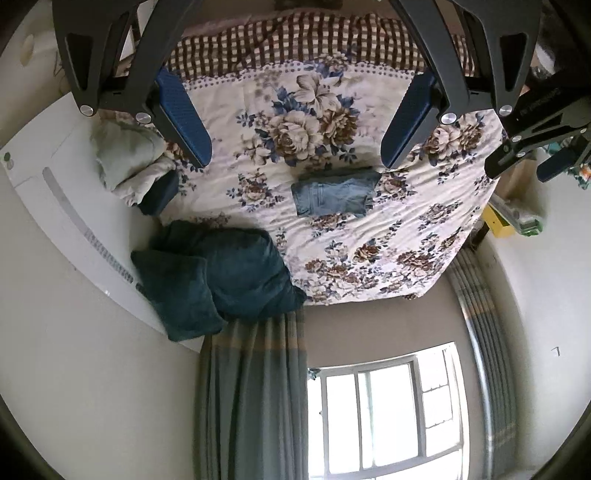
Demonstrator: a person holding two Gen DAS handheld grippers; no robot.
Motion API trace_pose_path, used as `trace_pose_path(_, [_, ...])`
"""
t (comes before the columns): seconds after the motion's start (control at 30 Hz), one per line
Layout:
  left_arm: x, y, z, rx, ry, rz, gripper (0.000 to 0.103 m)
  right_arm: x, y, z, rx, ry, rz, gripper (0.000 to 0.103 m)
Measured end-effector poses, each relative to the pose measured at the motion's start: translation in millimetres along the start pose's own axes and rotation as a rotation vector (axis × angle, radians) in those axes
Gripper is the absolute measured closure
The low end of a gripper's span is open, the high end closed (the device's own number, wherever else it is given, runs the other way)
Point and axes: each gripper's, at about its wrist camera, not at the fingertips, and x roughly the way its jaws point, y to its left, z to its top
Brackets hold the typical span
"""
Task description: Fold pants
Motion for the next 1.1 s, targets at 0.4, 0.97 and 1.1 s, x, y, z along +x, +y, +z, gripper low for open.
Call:
trace_pose_path(0.4, [3.3, -5.9, -3.7, -0.034, -0.031, 0.029, 0.001, 19.4, -11.3, 13.9, -0.017, -0.008, 0.03, 0.008])
trace_pose_path(0.97, [95.7, -17.5, 24.9, -0.022, -0.017, 0.147, 0.001, 146.2, 6.3, 63.2, -0.07, -0.007, 0.041, 0.007])
trace_pose_path(1.1, [108.0, -21.1, 25.3, -0.012, -0.004, 0.161, 0.001, 172.5, 9.5, 62.2, -0.066, 0.03, 0.04, 0.007])
